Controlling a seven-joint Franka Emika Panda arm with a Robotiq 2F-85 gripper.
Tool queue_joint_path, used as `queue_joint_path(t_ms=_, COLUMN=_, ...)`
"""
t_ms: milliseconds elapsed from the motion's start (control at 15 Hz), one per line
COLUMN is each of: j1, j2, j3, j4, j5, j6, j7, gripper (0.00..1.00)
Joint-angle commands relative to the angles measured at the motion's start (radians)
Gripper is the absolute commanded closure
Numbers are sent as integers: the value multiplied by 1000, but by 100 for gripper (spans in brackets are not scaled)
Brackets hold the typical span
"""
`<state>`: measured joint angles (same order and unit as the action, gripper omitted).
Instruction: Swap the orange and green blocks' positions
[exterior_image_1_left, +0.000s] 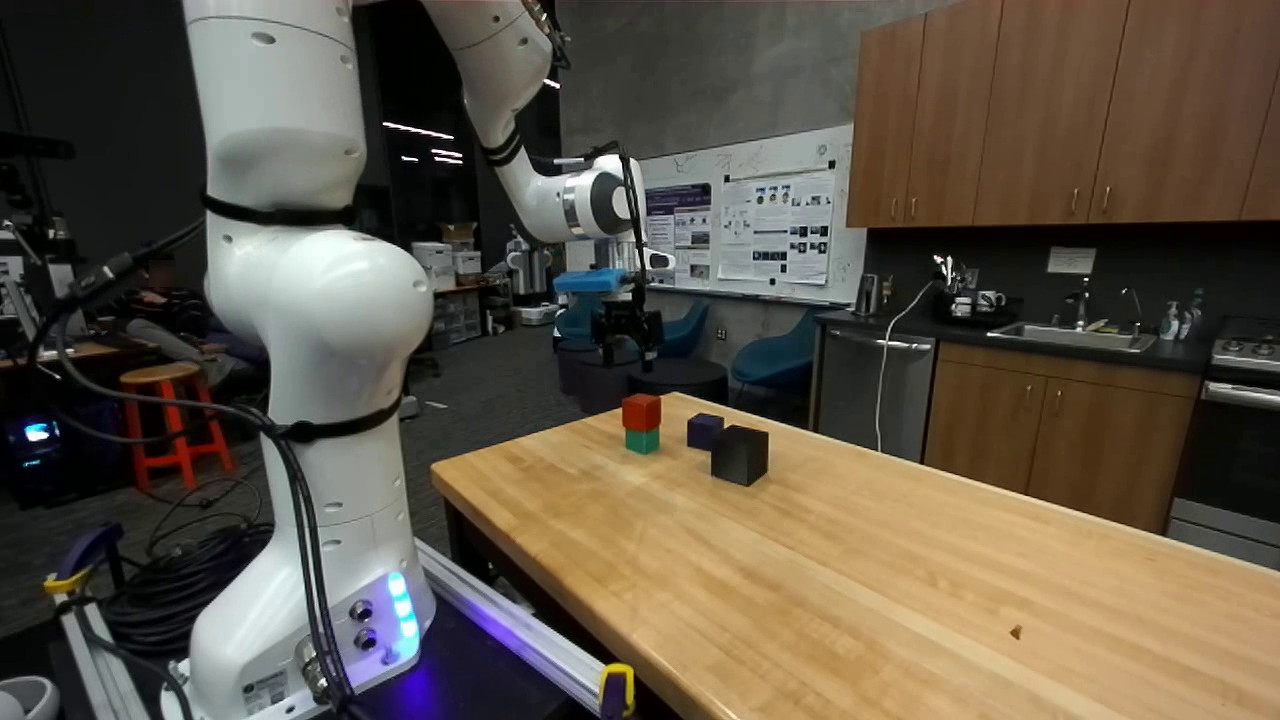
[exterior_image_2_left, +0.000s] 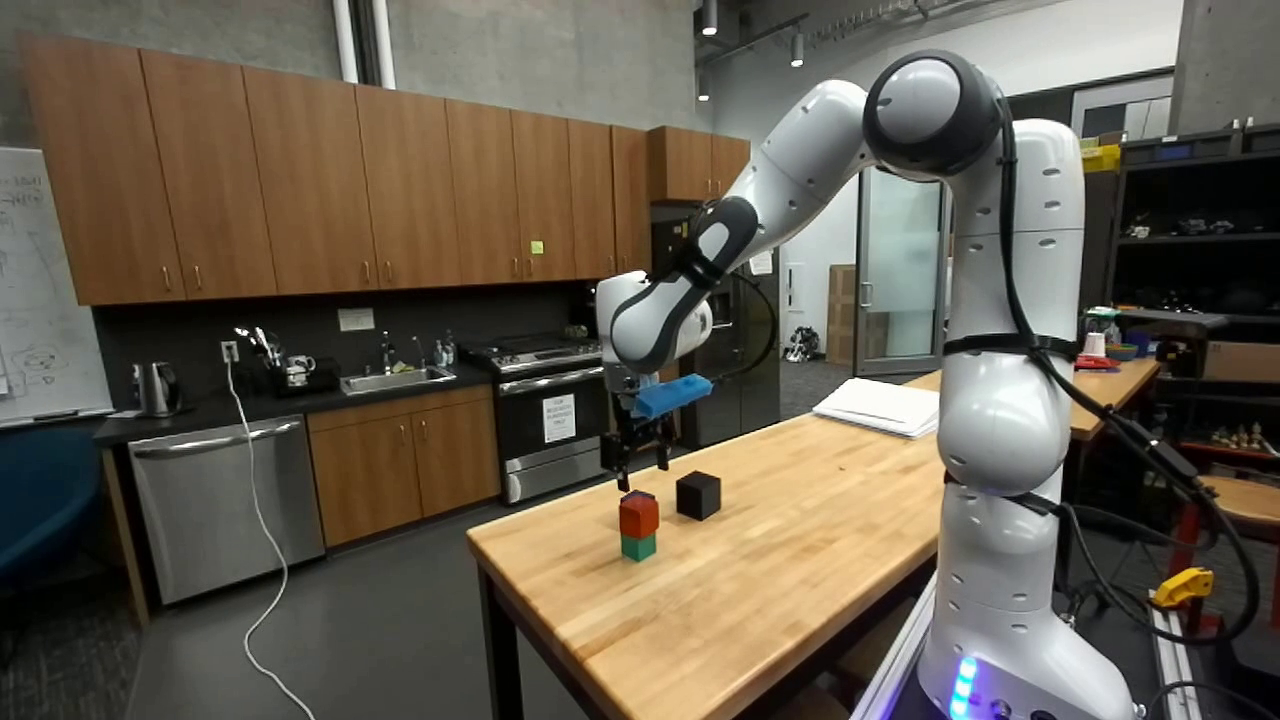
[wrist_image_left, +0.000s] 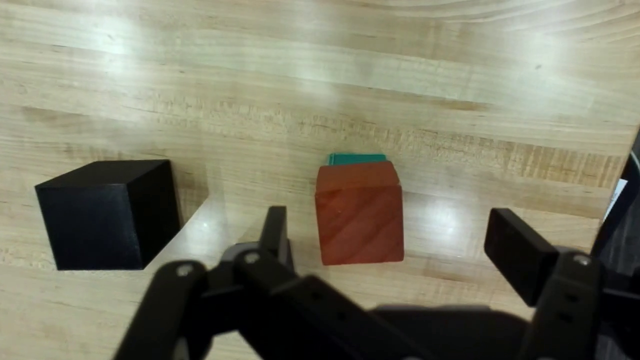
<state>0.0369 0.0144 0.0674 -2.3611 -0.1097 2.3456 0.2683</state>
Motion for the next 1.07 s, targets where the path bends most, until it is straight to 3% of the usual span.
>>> queue_joint_path(t_ms=0, j1=2, j2=54, j3=-15, j4=25, j5=2, j6=14, j7=-34, gripper=0)
queue_joint_path(t_ms=1000, j1=10, j2=222, j3=-44, j4=122, j5=-2, j6=45, j7=-58, gripper=2)
